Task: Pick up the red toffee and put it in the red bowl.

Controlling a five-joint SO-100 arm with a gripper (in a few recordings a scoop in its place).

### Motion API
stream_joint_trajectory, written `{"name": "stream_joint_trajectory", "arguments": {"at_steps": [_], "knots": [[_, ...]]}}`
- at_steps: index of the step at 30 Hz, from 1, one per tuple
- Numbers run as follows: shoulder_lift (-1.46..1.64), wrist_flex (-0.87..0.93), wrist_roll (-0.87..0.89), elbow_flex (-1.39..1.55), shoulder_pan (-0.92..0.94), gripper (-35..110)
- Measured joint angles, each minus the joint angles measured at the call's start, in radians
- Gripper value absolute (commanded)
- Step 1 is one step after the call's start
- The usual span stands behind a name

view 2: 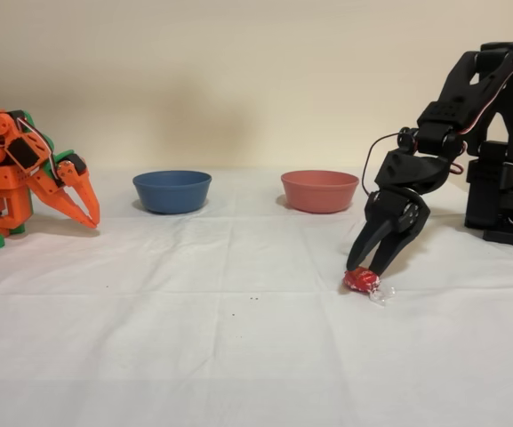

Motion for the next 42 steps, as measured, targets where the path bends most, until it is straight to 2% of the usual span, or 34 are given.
{"name": "stream_joint_trajectory", "arguments": {"at_steps": [7,15,29,42], "knots": [[-0.021,-0.020,0.000,-0.017,0.000,30],[-0.028,-0.015,-0.009,-0.017,0.000,19],[-0.032,-0.055,-0.040,0.009,0.000,10],[-0.002,-0.057,-0.054,0.048,0.000,8]]}}
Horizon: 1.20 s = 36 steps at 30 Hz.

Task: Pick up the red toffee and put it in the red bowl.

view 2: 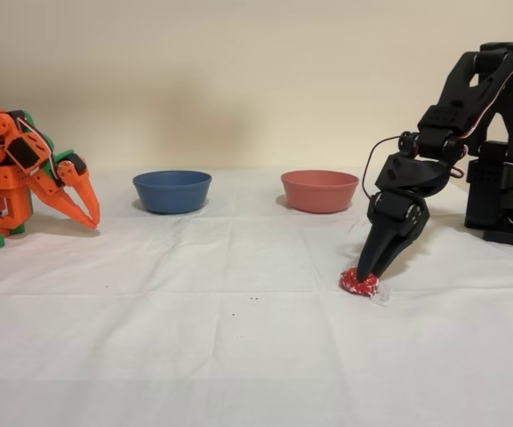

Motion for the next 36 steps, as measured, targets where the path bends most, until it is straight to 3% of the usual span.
{"name": "stream_joint_trajectory", "arguments": {"at_steps": [23,36], "knots": [[0.020,0.000,-0.017,0.017,0.000,7],[0.183,0.118,-0.043,0.089,0.066,7]]}}
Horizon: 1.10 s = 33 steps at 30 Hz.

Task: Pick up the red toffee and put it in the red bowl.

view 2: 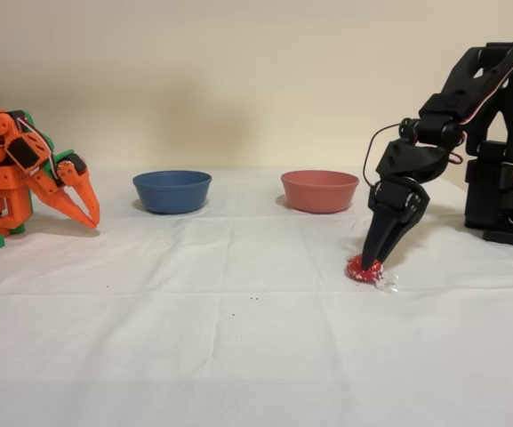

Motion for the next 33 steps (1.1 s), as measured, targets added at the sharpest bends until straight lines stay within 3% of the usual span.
{"name": "stream_joint_trajectory", "arguments": {"at_steps": [16,33], "knots": [[0.321,0.183,-0.051,0.080,0.127,6],[0.578,0.383,-0.135,0.032,0.405,6]]}}
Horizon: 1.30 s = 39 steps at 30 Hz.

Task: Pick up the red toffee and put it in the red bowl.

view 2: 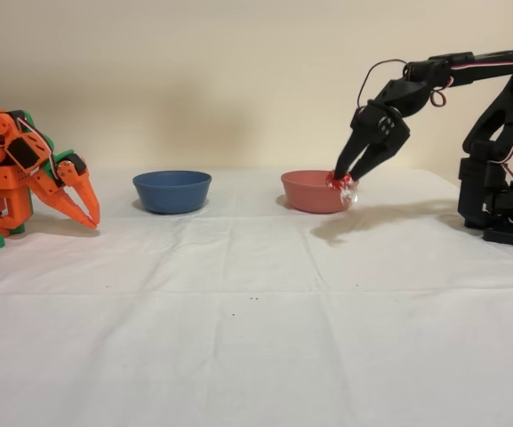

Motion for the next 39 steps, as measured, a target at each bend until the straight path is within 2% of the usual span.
{"name": "stream_joint_trajectory", "arguments": {"at_steps": [11,33,39], "knots": [[0.054,0.029,-0.055,-0.115,0.196,6],[0.054,0.014,-0.055,-0.164,0.601,6],[0.044,-0.028,-0.044,-0.163,0.632,6]]}}
